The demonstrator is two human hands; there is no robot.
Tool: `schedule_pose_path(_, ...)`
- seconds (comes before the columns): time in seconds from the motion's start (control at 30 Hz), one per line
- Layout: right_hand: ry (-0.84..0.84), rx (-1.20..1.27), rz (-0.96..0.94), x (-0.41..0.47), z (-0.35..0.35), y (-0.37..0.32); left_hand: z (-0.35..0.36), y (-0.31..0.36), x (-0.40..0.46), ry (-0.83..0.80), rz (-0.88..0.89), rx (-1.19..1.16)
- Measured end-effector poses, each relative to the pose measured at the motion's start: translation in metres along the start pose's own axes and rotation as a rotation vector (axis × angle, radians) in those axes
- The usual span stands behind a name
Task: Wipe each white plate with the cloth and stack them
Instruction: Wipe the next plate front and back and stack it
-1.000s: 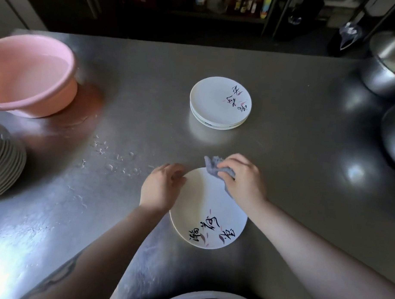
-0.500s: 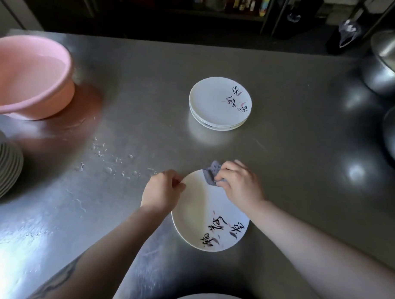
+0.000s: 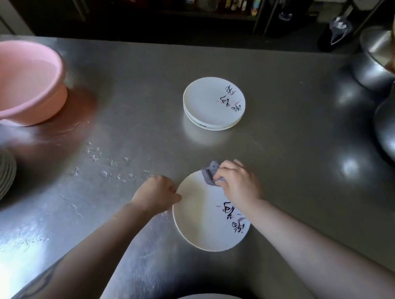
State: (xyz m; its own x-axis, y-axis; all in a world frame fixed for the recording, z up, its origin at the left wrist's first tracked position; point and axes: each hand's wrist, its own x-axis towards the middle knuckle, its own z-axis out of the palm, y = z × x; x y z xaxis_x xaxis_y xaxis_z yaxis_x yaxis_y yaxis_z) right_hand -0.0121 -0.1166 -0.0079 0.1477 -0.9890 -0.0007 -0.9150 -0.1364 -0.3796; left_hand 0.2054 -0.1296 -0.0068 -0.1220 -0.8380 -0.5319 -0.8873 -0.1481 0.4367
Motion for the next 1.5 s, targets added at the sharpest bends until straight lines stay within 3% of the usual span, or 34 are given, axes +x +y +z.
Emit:
schedule_pose_path(0.1, -0.033, 0.022, -0.002, 0.003, 0.004, -0.006, 0.004, 0.007, -0.001, 0.059, 0.029, 0.048)
schedule_pose_path(0.23, -0.070, 0.046, -0.053, 0.009, 0.007, -0.017, 0.007, 0.022, 0.005, 0.184, 0.023, -0.066)
schedule_pose_path(0.3, -0.050, 0.051, -0.038, 0.009, 0.006, -0.014, 0.006, 0.014, 0.004, 0.105, -0.040, -0.088)
schedule_pose_path(0.43, -0.013, 0.025, 0.027, 0.006, 0.003, -0.006, 0.007, 0.000, -0.007, -0.208, -0.051, -0.008)
schedule_pose_path(0.5, -0.020, 0.039, -0.014, 0.008, 0.003, -0.011, 0.004, 0.009, -0.003, -0.120, -0.013, 0.105)
schedule_pose_path(0.57, -0.047, 0.068, -0.081, 0.010, 0.004, -0.018, -0.001, 0.020, 0.006, 0.063, 0.021, 0.044)
schedule_pose_path(0.63, -0.076, 0.075, -0.115, 0.012, 0.005, -0.023, -0.005, 0.027, 0.010, 0.118, 0.053, -0.037)
schedule_pose_path(0.73, -0.071, 0.014, -0.042, 0.012, 0.002, -0.014, -0.005, 0.018, 0.008, 0.039, 0.001, -0.086)
schedule_pose_path(0.9, -0.045, -0.036, 0.041, 0.008, -0.005, 0.003, -0.003, 0.005, 0.001, -0.253, 0.002, 0.038)
schedule_pose_path(0.97, -0.063, -0.003, 0.030, 0.010, -0.003, -0.003, 0.000, 0.013, 0.006, -0.105, 0.032, 0.096)
schedule_pose_path(1.07, -0.091, 0.037, -0.017, 0.013, 0.003, -0.015, 0.003, 0.026, 0.014, 0.159, 0.046, -0.011)
schedule_pose_path(1.27, -0.062, -0.051, 0.085, 0.010, -0.008, 0.008, 0.002, 0.005, 0.005, -0.182, -0.079, -0.179)
schedule_pose_path(1.33, -0.051, -0.060, 0.080, 0.008, -0.008, 0.007, 0.003, 0.003, 0.002, -0.345, -0.064, -0.098)
schedule_pose_path(1.37, -0.052, -0.051, 0.069, 0.008, -0.006, 0.003, 0.002, 0.006, 0.003, -0.345, -0.038, -0.028)
schedule_pose_path(1.43, -0.057, 0.000, 0.019, 0.010, -0.001, -0.008, -0.002, 0.012, 0.014, -0.123, 0.018, 0.098)
schedule_pose_path(1.5, -0.067, 0.043, -0.050, 0.012, 0.003, -0.018, -0.007, 0.022, 0.023, 0.065, 0.057, 0.078)
